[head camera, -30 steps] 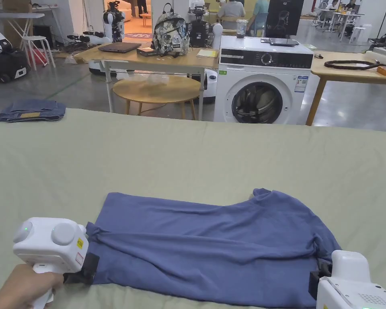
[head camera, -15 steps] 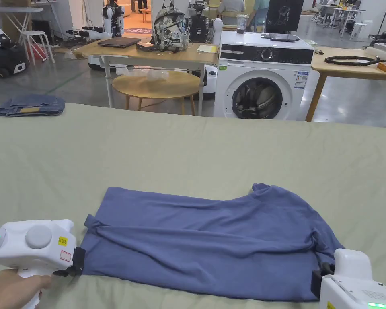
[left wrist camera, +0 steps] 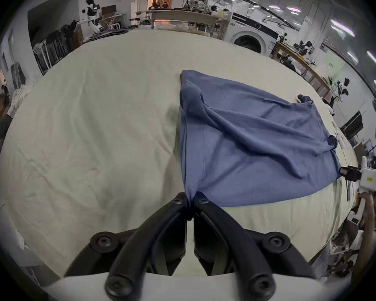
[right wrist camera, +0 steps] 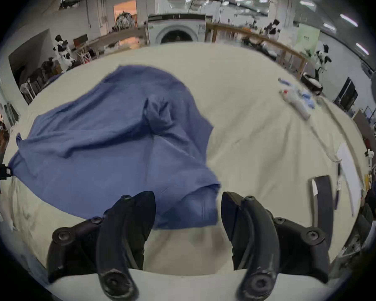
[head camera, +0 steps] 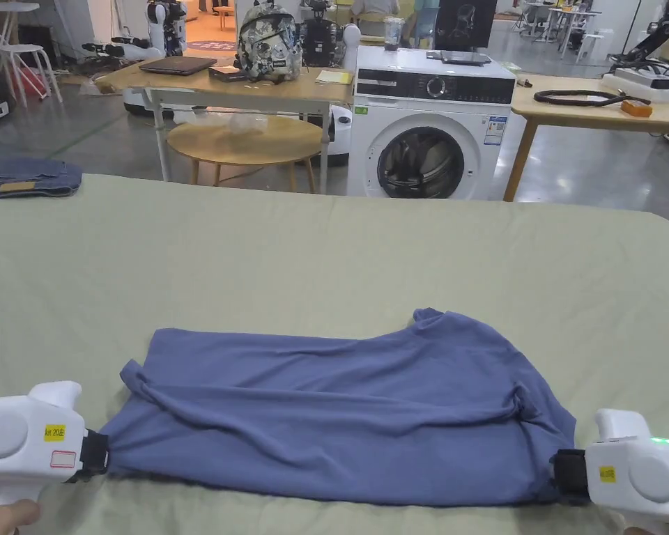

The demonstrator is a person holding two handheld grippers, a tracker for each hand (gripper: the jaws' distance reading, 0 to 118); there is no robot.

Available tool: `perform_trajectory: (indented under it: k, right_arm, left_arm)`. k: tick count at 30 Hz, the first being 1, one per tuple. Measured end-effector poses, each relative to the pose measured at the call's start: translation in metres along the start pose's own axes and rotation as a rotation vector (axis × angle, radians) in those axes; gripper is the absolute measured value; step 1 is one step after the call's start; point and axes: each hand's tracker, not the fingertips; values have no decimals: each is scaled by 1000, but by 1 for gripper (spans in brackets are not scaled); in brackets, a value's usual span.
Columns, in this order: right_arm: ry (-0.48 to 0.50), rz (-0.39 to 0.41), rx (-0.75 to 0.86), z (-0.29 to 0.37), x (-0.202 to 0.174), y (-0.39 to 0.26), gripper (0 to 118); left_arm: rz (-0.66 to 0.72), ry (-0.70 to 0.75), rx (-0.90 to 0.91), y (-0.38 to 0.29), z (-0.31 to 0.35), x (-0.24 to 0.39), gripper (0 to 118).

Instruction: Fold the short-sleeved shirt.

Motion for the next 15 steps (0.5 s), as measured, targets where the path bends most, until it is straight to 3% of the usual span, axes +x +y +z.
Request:
perform_trajectory:
  k: [2,4,7,9,12,15]
  right_arm:
    - [77,3,-49,-13,-2,-3,60]
    - [80,11,-63,-22,-5,-5,57]
    - [47,48,-42,-15,-14,-6,7]
    - [82,46,-37,-14,-17,-5,7]
    - [51,87,-40,-14,-23,-7,6]
    - [59,23,-5,1,-19,-7,5]
  left_arm:
    - [-5,4,-2,-1,-2,0,0]
    - [-9,9,-4,-3,-5,0,0]
    - [-2,9,-10,-6,-10,-2,0]
    - [-1,9,-14,-6,-12,-2,0]
    - [1,8,-11,-8,-12,-4,0]
    - [7,3,8,-6,-9,-7,0]
